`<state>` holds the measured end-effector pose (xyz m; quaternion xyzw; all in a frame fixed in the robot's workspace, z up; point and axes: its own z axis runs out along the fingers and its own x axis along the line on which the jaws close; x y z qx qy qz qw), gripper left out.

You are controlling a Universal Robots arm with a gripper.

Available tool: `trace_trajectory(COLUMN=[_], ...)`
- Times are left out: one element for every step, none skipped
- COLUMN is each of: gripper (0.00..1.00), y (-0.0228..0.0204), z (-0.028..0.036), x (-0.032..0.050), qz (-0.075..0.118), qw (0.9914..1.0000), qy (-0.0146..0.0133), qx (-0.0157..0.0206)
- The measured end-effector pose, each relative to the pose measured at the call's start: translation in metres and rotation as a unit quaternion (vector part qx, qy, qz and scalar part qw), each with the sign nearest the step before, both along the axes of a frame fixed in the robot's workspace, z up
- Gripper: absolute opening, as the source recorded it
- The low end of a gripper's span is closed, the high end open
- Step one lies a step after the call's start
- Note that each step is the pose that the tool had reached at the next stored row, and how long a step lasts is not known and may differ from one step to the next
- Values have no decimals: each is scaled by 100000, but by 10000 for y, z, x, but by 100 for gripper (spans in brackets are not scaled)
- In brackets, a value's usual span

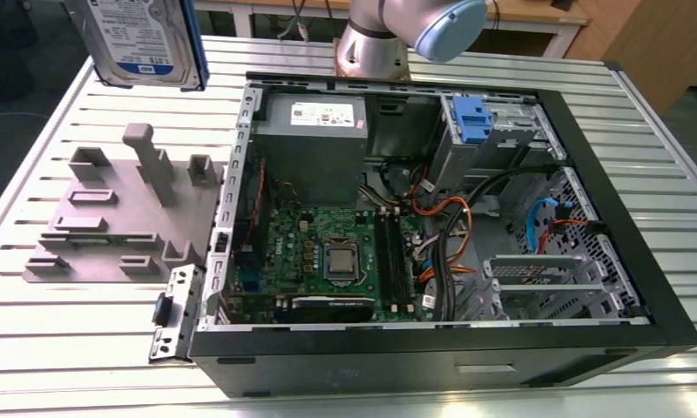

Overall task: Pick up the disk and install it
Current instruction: 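Pick up the disk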

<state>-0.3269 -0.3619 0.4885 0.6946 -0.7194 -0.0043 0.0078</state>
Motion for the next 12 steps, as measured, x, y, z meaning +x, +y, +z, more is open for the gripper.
trace_trajectory(gripper=[37,37,37,37,37,37,37,37,37,37,37,37], y=[0,0,0,0,0,0,0,0,0,0,0,0], z=[0,0,0,0,0,0,0,0,0,0,0,0], x=[5,9,13,17,20,23,26,28,31,34,38,44], qz=[0,-2,-2,-1,1,1,0,-1,1,0,0,5], qw=[100000,100000,100000,100000,100000,100000,100000,100000,100000,100000,100000,100000], qy=[0,0,0,-2,-1,1,-1,0,0,0,-2,-2], qx=[-1,1,0,0,0,0,1,0,0,0,1,1])
